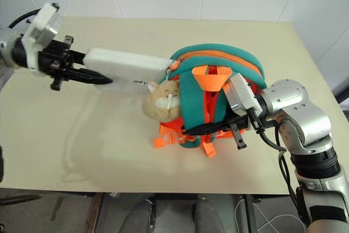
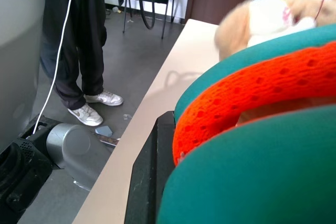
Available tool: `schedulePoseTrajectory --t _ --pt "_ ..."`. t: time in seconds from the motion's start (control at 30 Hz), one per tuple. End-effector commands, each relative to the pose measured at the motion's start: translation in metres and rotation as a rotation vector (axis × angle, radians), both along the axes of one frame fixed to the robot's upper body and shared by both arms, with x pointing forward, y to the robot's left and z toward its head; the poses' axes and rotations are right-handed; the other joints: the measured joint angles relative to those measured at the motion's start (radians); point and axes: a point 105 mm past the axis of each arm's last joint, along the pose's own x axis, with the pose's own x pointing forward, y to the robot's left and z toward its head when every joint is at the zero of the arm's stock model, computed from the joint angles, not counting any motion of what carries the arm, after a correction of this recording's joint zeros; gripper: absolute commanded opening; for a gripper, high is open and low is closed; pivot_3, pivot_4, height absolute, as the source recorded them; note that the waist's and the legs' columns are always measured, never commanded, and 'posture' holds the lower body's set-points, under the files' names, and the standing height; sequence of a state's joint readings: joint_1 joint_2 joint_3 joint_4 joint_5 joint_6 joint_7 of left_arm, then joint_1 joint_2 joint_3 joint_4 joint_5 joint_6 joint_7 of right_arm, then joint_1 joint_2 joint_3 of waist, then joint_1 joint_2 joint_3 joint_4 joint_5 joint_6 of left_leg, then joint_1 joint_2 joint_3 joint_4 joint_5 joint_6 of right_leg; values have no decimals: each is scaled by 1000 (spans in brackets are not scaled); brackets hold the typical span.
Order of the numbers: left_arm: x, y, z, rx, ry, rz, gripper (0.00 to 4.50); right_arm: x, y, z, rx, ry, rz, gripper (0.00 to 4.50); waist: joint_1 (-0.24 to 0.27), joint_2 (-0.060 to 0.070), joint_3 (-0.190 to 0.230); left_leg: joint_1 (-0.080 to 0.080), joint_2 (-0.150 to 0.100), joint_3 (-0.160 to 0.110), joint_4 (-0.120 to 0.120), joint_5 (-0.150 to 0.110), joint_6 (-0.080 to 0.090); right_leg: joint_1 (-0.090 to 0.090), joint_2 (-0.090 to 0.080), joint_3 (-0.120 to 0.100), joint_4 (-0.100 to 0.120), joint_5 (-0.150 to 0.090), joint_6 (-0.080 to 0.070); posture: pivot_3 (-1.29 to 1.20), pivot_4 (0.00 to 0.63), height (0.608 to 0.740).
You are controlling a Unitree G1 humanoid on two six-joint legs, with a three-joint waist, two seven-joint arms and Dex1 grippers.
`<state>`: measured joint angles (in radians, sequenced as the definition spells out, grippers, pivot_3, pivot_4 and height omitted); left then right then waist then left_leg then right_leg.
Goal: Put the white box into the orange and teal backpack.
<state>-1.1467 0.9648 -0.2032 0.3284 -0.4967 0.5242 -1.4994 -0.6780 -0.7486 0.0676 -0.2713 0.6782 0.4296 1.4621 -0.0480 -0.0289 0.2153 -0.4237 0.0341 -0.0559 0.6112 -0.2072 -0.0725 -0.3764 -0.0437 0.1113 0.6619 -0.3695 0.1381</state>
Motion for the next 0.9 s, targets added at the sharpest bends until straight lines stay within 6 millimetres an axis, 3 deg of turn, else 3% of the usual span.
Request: schedulePoseTrajectory --t 0.03,0.17,0.27,0.5,0.7,0.83,0.9 --pt "-1 -20 16 -70 -38 -34 1228 -2 2 7 13 -60 14 0 -2 0 0 0 0 0 0 0 0 0 0 0 0 0 0 0 150 740" --pt "10 -30 -2 -40 -5 9 1228 -2 3 7 15 -62 12 0 -10 0 0 0 0 0 0 0 0 0 0 0 0 0 0 0 150 740" --pt "17 -48 -15 -30 29 20 1228 0 5 7 19 -64 11 0 -5 0 0 0 0 0 0 0 0 0 0 0 1 0 0 0 150 740" --pt "29 -73 -33 46 60 33 1228 2 9 7 25 -68 19 0 -2 0 0 0 -1 -1 2 0 0 1 0 0 1 0 1 0 150 740" --pt "39 -93 -36 75 36 25 1228 4 11 7 27 -69 22 0 -2 0 0 0 -1 -1 2 0 0 1 0 0 1 0 1 0 150 740" --pt "49 -112 -24 -43 -23 47 1228 6 13 7 36 -74 19 0 2 0 0 0 -1 -1 2 0 0 1 0 0 1 0 1 0 150 740" --pt "45 -119 -22 -93 -2 29 1962 6 14 7 39 -74 16 0 7 0 0 0 -1 -1 3 0 0 1 0 0 1 0 1 0 150 740"
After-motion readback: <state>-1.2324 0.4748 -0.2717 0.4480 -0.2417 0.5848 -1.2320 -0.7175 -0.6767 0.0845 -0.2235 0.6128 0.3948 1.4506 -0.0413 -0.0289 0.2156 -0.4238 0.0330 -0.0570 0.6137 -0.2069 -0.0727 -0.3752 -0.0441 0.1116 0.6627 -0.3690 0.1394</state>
